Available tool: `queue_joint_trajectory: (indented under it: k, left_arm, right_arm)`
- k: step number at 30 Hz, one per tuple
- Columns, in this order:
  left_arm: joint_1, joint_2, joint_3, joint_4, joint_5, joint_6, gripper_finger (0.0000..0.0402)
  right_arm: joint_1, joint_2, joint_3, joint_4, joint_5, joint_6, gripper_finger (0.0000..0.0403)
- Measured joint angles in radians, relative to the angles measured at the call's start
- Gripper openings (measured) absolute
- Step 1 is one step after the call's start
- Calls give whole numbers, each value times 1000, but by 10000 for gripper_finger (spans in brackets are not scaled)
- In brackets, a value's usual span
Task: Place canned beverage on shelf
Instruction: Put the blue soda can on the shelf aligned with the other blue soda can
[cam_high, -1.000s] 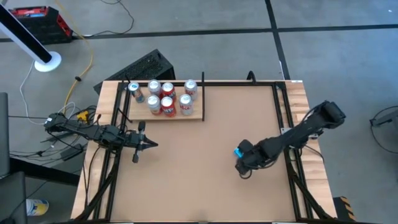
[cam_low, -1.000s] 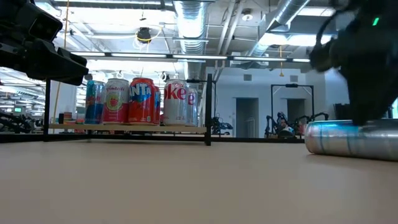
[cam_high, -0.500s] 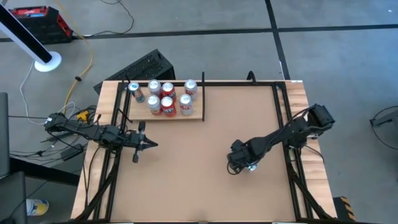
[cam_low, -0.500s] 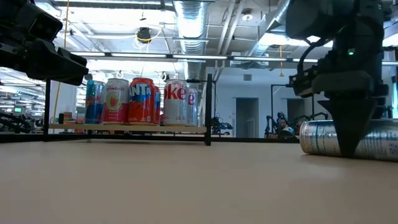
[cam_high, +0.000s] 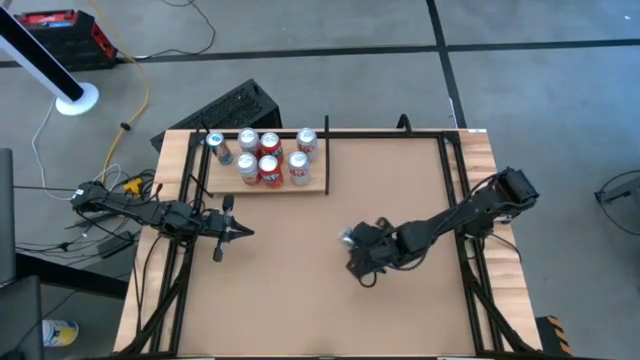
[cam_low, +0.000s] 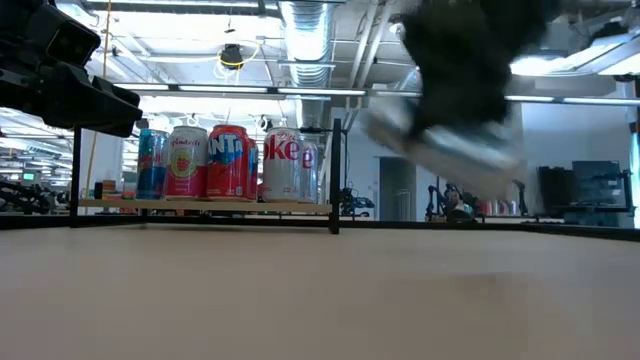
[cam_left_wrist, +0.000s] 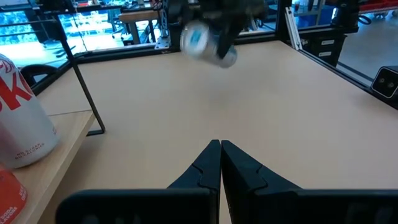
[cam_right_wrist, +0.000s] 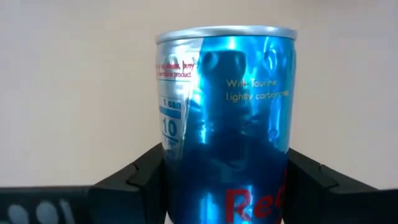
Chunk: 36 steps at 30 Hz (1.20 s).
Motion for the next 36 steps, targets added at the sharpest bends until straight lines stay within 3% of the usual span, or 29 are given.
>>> queue_joint_trajectory:
  k: [4,9,13,18,28,34,36]
  left_arm:
    - [0,0,0,0,0,0,0]
    - [0,0,0,0,0,0,0]
    - [0,0,0,0,0,0,0]
    - [0,0,0,0,0,0,0]
    - [0,0,0,0,0,0,0]
    - [0,0,0,0,0,0,0]
    - [0,0,0,0,0,0,0]
  right_arm:
    - [-14,0,51,258,107,-238,245]
    - [-73,65,68,714,149,-583,245]
    - [-137,190,69,1125,111,-801,245]
    - [-222,411,90,1441,-3,-841,245]
    - [-285,705,277,1527,-8,-848,245]
    - [-285,756,336,1420,-14,-848,245]
    - [-285,754,345,1375,-14,-847,272]
